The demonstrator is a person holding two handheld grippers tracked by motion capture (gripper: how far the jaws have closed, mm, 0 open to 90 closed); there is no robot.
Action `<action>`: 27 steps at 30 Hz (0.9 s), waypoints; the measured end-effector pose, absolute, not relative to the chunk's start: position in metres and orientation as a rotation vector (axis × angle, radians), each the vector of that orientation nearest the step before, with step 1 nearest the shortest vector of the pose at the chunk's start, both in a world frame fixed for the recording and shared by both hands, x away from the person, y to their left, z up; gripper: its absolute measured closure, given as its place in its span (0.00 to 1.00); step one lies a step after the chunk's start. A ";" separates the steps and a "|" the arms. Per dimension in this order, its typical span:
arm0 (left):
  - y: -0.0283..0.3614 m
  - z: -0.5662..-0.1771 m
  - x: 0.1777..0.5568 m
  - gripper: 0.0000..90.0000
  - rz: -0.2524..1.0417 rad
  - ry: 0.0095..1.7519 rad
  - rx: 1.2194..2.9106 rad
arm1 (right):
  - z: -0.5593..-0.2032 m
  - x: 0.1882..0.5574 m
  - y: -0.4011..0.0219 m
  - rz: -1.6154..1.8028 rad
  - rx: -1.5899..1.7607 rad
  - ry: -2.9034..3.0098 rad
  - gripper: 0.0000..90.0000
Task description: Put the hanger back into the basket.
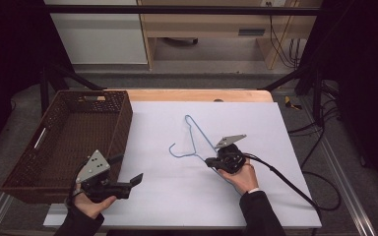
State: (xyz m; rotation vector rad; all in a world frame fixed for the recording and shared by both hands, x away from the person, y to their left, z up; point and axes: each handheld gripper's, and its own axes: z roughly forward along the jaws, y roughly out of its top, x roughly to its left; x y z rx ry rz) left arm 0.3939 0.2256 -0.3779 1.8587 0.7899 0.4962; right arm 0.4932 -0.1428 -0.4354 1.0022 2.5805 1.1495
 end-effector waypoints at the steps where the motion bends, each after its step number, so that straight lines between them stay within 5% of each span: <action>1: 0.222 -0.379 0.395 0.09 0.488 0.791 1.858 | -0.435 0.493 -0.143 1.147 1.003 2.581 0.97; 27: 0.132 -0.425 0.455 0.22 0.377 0.765 1.939 | -0.429 0.491 -0.153 1.195 1.016 2.561 0.97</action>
